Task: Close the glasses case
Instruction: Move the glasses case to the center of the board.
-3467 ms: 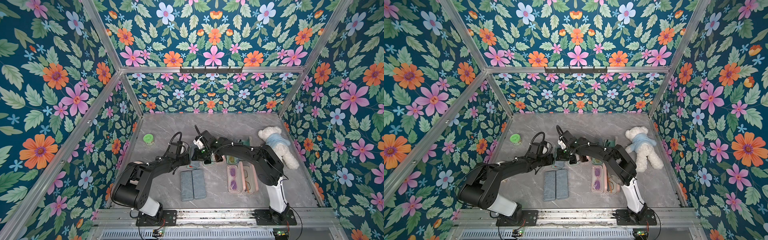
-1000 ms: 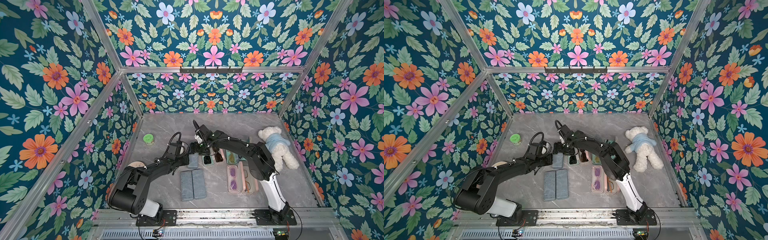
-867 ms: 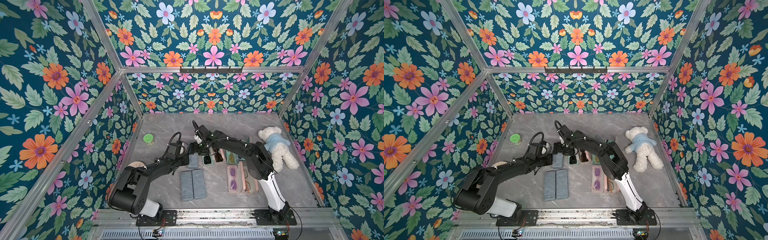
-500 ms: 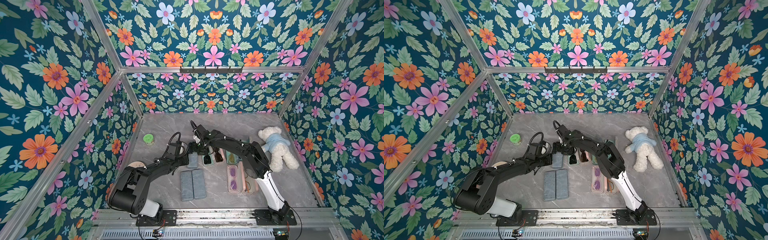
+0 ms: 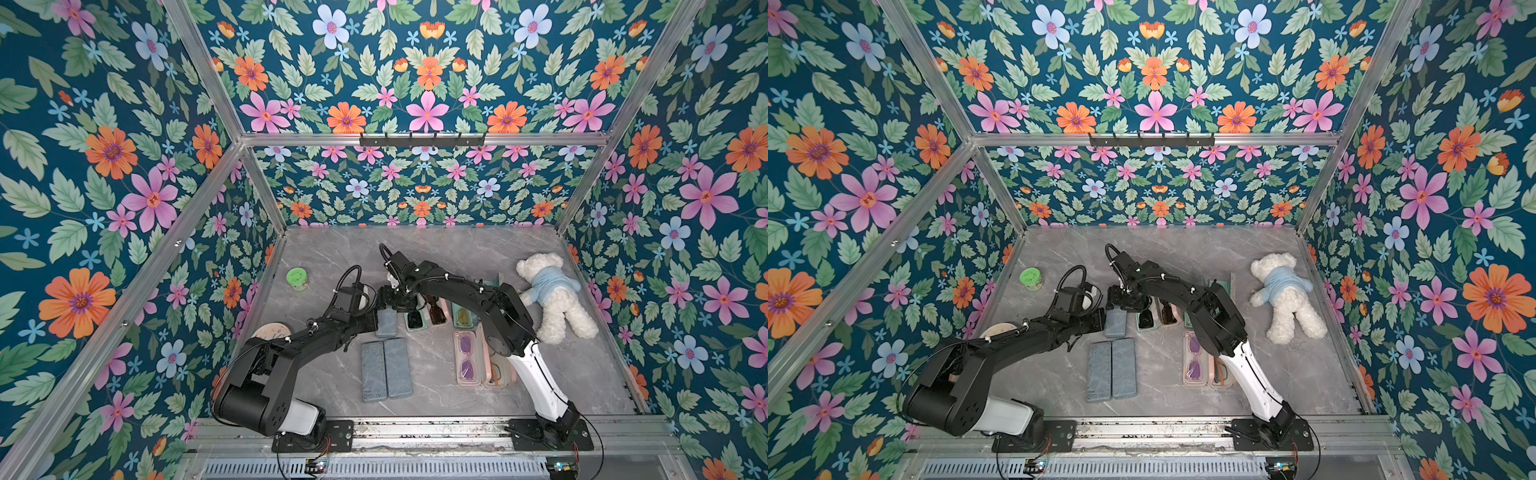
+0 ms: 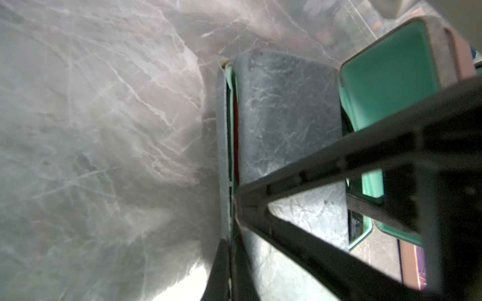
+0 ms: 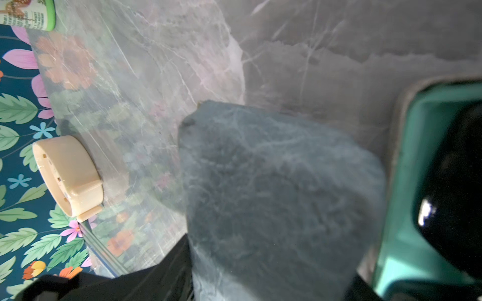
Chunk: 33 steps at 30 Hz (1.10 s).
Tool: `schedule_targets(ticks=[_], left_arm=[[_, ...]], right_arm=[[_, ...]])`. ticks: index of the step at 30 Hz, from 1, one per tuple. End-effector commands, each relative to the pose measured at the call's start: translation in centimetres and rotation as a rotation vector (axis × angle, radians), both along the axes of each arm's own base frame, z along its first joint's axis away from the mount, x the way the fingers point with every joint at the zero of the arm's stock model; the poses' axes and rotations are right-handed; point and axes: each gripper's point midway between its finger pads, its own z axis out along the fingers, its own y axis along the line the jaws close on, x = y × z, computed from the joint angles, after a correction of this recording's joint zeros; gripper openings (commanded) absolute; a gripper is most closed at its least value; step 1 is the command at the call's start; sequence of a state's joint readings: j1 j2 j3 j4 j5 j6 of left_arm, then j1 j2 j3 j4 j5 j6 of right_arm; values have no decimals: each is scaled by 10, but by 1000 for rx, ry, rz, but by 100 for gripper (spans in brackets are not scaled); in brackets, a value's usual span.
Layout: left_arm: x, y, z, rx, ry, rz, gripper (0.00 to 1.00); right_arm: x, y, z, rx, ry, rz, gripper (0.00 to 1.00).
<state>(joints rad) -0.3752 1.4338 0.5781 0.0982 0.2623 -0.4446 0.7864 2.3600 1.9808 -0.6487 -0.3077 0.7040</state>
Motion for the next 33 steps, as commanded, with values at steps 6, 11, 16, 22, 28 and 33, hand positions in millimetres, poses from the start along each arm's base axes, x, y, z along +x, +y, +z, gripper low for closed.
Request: schedule_targets(ticks=[6, 11, 16, 22, 28, 33], left_arm=[[13, 14, 27, 25, -124, 72, 6], [14, 28, 31, 42, -144, 132, 8], [14, 35, 34, 35, -154, 161, 11], [15, 50, 38, 60, -174, 220, 15], [14, 62, 47, 72, -209, 265, 19], [15, 62, 44, 74, -198, 262, 19]], right_arm=[[0, -12, -10, -60, -8, -7, 64], [0, -10, -11, -55, -7, -6, 61], [1, -11, -15, -58, -2, -11, 61], [2, -4, -11, -12, -2, -9, 61], [-3, 10, -7, 21, -4, 17, 61], [-8, 24, -8, 26, 4, 46, 61]])
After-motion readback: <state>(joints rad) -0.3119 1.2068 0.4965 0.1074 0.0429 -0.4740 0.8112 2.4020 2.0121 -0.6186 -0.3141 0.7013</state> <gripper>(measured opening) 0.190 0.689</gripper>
